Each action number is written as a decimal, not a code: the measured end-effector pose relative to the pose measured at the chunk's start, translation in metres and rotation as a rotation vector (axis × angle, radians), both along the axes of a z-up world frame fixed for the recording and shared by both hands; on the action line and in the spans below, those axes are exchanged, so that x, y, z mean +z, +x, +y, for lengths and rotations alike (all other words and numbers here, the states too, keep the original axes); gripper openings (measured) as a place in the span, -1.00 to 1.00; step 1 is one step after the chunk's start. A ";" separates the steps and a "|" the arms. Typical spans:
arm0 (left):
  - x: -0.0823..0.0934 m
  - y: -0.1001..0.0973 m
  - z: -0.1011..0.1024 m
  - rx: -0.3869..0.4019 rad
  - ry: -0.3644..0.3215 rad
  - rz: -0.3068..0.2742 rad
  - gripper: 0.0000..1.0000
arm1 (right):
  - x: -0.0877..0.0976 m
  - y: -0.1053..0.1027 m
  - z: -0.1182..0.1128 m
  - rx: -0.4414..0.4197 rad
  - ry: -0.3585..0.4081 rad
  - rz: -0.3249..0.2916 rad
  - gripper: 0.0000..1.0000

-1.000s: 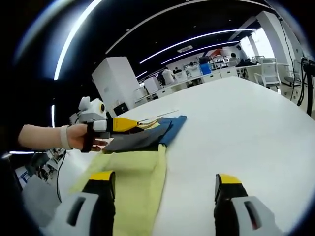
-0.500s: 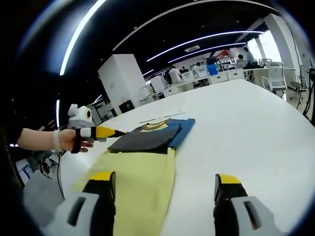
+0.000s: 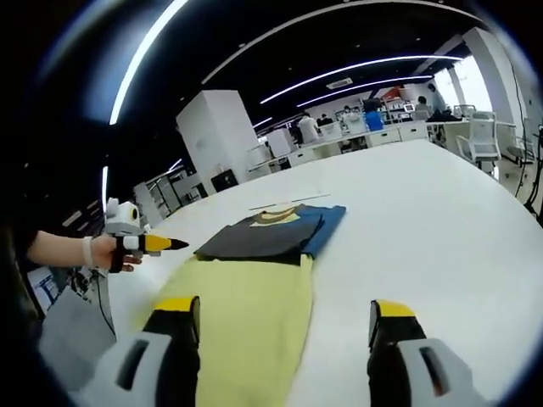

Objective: Fold the garment on the visible template until the final outline fits inside the template.

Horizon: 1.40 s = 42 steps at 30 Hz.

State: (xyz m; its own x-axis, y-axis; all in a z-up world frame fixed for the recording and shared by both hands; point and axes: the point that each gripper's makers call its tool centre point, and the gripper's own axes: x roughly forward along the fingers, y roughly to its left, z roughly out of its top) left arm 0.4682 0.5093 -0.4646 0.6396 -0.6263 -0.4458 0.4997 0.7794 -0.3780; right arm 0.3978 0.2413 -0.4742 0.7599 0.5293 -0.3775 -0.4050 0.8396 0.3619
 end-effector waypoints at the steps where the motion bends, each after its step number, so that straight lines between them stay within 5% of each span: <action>1: 0.000 -0.003 0.003 0.008 -0.003 0.003 0.64 | 0.001 -0.001 0.000 0.001 -0.002 -0.003 0.64; 10: -0.003 -0.042 0.036 0.053 0.018 0.014 0.64 | -0.001 -0.013 0.004 0.028 -0.011 0.005 0.61; 20: -0.024 -0.086 0.070 0.101 0.045 0.078 0.62 | -0.005 -0.030 0.004 0.027 -0.003 0.024 0.59; 28: -0.031 -0.100 0.084 0.101 0.081 0.097 0.61 | -0.011 -0.040 0.003 0.032 -0.008 0.049 0.58; 33: -0.037 -0.109 0.084 0.062 0.119 0.111 0.58 | -0.020 -0.050 0.004 0.073 -0.048 0.078 0.47; 42: -0.045 -0.138 0.075 -0.066 0.161 0.161 0.20 | -0.038 -0.075 0.001 0.112 -0.105 0.146 0.20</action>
